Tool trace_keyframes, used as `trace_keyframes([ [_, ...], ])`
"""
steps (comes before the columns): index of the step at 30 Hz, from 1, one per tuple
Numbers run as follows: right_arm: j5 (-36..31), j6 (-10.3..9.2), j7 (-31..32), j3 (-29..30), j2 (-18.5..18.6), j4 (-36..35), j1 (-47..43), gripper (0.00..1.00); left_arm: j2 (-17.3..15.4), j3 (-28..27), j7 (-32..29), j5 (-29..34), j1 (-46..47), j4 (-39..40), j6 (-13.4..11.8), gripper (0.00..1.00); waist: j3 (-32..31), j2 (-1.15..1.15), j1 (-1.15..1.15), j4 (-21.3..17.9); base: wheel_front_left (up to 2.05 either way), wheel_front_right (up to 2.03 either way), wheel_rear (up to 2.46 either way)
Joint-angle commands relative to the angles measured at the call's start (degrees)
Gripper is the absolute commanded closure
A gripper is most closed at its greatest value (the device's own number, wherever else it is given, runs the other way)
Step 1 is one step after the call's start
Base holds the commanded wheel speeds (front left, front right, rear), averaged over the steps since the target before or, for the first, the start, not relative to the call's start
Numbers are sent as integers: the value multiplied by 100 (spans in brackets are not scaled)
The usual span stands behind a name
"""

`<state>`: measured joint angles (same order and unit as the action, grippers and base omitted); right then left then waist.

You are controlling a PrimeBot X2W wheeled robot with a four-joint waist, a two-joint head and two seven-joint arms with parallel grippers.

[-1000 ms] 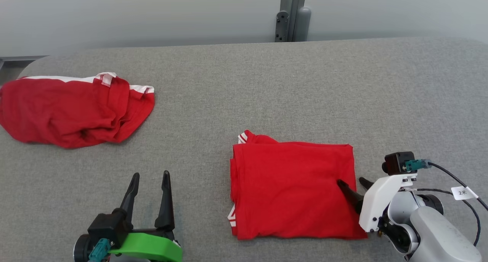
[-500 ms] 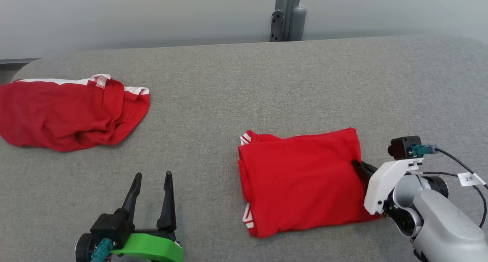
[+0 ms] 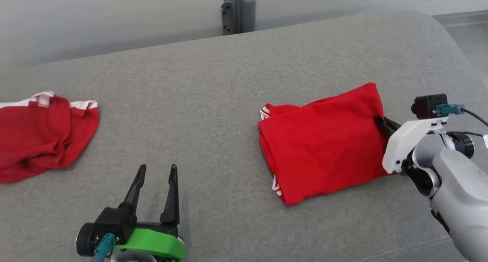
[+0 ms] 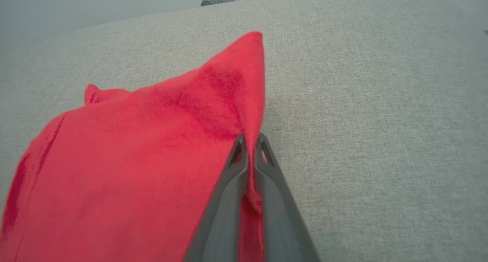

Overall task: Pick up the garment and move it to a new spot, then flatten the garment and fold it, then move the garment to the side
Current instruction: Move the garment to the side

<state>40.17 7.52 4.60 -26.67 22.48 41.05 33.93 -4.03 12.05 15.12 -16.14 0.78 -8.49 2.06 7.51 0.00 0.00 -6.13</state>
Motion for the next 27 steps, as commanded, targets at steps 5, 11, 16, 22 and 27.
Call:
trace_keyframes([
  [5,-46,-6,-90,-109,-132,130,564,100,-163,24,-45,117,225,116,25,0,511,0,0,-1214,0,0,0],
  [11,20,-6,-250,-266,-378,340,1108,100,-292,109,-199,223,437,315,33,0,840,0,0,-1854,0,0,0],
  [16,86,-6,-434,-371,-490,548,1422,100,-331,209,-325,292,577,459,47,0,981,0,0,-1980,0,0,0],
  [22,154,-6,-729,-290,-466,948,1862,100,-396,255,-417,347,657,695,23,0,1148,0,0,-1740,0,0,0],
  [27,165,-6,-958,-128,-329,1357,2346,100,-469,242,-489,374,696,933,-12,0,1336,0,0,-1413,0,0,0],
])
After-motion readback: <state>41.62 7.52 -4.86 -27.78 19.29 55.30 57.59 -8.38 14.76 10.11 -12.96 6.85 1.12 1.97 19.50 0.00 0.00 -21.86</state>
